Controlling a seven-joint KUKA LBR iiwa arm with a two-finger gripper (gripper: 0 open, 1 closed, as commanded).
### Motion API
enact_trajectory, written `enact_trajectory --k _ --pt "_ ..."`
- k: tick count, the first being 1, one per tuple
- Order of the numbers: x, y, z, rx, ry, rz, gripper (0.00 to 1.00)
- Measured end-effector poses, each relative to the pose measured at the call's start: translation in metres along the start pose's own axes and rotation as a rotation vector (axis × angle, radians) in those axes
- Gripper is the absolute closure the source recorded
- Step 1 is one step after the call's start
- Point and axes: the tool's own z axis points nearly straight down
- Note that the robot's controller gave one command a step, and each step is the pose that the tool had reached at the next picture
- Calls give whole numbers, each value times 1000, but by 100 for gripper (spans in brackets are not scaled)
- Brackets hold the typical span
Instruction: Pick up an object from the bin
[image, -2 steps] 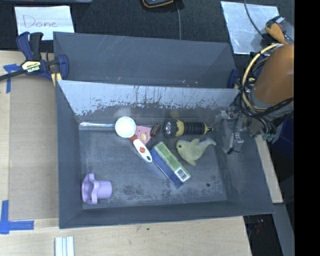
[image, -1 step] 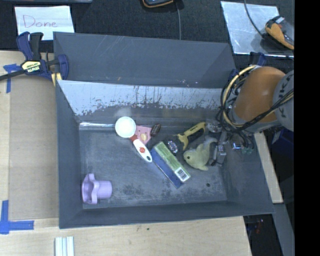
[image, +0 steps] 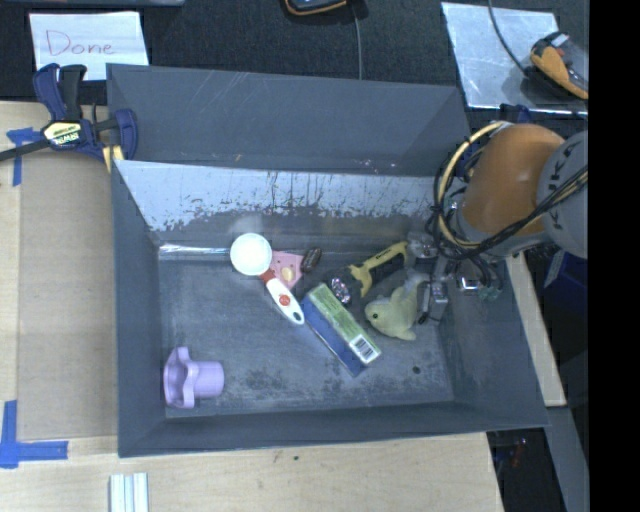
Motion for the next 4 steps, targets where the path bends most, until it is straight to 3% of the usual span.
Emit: enact_trajectory --k 1,2,4 --pt "6 -6 -1 -2 -8 4 100" --pt "6 -6 -1 -2 -8 4 100" --pt "7 -6 -59 -4 -1 4 100"
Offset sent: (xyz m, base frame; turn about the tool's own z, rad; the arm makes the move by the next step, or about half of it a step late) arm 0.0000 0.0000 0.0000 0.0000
